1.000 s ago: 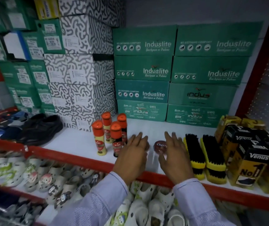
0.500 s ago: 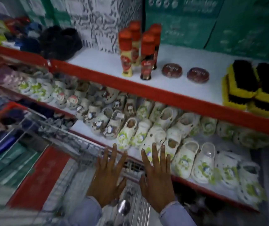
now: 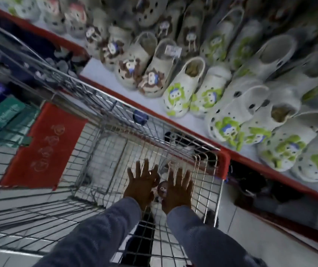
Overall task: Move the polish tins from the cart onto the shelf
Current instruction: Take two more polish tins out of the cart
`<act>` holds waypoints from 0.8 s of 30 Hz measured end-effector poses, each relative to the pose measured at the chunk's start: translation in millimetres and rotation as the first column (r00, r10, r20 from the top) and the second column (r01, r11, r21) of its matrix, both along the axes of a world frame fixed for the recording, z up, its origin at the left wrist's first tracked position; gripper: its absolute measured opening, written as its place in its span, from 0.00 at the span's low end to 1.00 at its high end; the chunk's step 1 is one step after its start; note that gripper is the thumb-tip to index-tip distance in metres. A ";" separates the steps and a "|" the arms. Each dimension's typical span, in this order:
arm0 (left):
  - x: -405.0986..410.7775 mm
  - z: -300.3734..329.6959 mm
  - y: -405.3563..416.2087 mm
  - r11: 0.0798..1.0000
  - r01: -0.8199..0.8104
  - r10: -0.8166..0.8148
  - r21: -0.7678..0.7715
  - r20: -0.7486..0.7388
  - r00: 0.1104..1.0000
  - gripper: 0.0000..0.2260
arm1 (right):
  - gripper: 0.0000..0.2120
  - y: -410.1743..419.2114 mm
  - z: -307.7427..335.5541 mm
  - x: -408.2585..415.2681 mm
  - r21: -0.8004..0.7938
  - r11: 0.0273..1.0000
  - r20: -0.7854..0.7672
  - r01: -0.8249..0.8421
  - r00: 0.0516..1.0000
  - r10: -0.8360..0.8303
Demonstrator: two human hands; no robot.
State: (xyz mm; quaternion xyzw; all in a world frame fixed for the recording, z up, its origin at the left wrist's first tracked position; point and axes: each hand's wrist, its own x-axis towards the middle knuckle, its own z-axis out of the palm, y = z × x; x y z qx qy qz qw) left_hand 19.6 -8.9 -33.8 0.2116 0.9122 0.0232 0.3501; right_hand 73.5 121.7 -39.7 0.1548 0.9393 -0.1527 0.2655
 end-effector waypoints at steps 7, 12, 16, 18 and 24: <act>-10.6 -78.8 -7.1 0.982 0.188 -0.189 0.015 0.118 0.975 0.40 | 0.30 -25.8 -58.7 3.4 0.034 0.999 0.295 0.016 0.955 -0.025; -17.8 -95.1 -7.5 0.974 0.223 -0.226 0.043 0.108 0.968 0.31 | 0.22 -31.2 -93.6 5.3 0.128 0.989 0.380 -0.075 0.925 0.021; -26.2 -48.3 -8.2 0.969 0.185 -0.183 0.162 -0.024 0.983 0.31 | 0.29 -11.2 -52.9 -15.9 0.028 0.995 0.293 -0.094 0.953 0.082; -29.0 -13.0 -7.3 0.967 0.074 -0.059 0.244 -0.066 0.996 0.31 | 0.34 5.5 -21.1 -31.1 -0.066 0.996 0.275 -0.062 0.958 0.078; -30.8 94.9 -3.5 0.856 -0.264 0.332 0.444 -0.081 0.940 0.31 | 0.27 50.9 122.8 -59.7 -0.202 0.978 0.059 0.062 0.997 -0.051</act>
